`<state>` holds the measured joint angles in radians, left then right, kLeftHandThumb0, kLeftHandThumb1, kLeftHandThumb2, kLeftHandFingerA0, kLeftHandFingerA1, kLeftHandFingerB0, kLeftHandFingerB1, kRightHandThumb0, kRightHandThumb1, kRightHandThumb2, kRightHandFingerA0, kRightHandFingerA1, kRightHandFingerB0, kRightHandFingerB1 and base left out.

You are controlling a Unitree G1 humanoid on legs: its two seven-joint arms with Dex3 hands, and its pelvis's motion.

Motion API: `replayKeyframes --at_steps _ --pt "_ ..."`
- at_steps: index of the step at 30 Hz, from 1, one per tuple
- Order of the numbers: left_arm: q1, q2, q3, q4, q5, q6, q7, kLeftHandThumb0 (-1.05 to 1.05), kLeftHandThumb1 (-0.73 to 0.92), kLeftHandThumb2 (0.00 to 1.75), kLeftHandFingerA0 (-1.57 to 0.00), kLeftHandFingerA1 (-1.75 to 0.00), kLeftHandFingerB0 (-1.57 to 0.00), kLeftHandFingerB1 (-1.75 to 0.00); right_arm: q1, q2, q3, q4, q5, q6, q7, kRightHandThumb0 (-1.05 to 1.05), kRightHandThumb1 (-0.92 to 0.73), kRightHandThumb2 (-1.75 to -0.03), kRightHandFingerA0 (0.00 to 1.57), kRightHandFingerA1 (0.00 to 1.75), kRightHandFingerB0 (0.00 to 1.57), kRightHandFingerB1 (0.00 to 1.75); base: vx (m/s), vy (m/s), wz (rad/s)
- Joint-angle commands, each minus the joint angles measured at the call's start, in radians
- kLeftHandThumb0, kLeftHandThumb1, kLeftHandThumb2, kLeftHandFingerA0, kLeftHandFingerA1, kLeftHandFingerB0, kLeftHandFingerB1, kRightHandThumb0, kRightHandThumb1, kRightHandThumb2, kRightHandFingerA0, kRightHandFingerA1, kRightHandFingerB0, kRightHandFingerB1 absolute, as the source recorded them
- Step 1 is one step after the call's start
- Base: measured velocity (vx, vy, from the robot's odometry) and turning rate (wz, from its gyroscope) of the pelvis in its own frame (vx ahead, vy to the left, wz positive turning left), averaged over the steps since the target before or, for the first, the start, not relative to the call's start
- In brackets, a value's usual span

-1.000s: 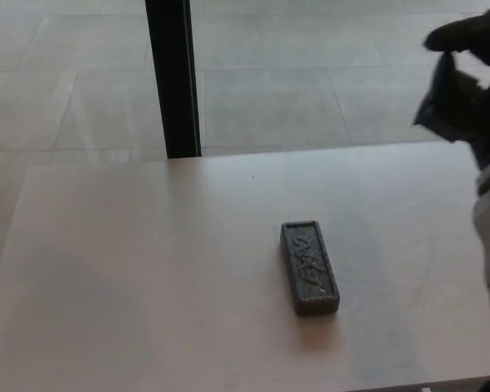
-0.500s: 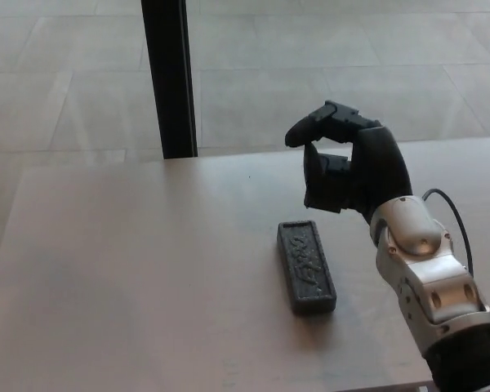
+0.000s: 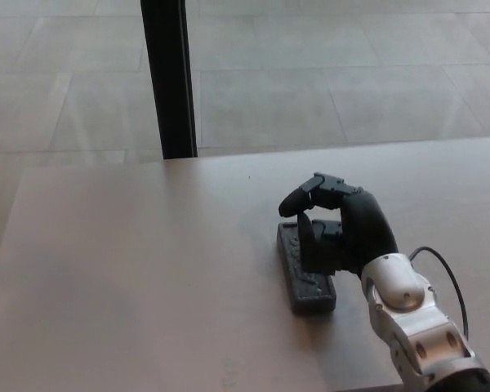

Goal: The robot uses its right hand to hold the eraser kept in the middle of the desk and use it to wipe the desk by swiping its surface twice

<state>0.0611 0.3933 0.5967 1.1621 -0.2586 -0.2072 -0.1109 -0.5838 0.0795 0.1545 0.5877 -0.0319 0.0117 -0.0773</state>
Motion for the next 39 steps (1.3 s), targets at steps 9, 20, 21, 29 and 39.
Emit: replayKeyframes --at_steps 9,20,21,29,39 --pt "0.003 0.021 0.003 0.011 -0.022 -0.025 -0.007 -0.66 0.82 0.64 -0.53 -1.07 -0.48 -0.80 0.081 0.009 0.005 0.070 -0.050 -0.085 -0.003 -0.23 -0.45 -1.31 1.00 1.75 0.77 1.73 0.00 0.000 0.00" --pt "0.006 0.022 -0.007 0.002 -0.014 -0.025 -0.002 -0.69 0.82 0.65 -0.51 -1.01 -0.45 -0.77 0.138 -0.018 0.004 0.154 -0.077 -0.088 -0.010 -0.25 -0.44 -1.31 1.00 1.75 0.78 1.70 0.00 0.000 0.00" --pt "0.005 0.024 -0.006 0.008 -0.015 -0.028 -0.003 -0.70 0.82 0.65 -0.52 -0.97 -0.44 -0.75 0.136 -0.016 -0.004 0.159 -0.076 -0.082 -0.014 -0.26 -0.43 -1.30 1.01 1.75 0.77 1.70 0.00 0.000 0.00" --pt "0.000 0.017 0.001 0.019 -0.023 -0.036 -0.008 -0.70 0.80 0.65 -0.53 -1.02 -0.45 -0.77 0.148 -0.019 -0.078 0.170 -0.039 -0.049 0.008 -0.25 -0.40 -1.36 1.06 1.75 0.83 1.69 0.00 0.000 0.00" --pt "0.006 0.016 0.004 0.029 -0.038 -0.040 -0.016 -0.68 0.83 0.63 -0.51 -1.03 -0.44 -0.78 0.174 -0.086 -0.225 0.135 0.025 -0.029 0.022 -0.25 -0.50 -1.33 1.08 1.75 0.80 1.69 0.00 0.000 0.00"
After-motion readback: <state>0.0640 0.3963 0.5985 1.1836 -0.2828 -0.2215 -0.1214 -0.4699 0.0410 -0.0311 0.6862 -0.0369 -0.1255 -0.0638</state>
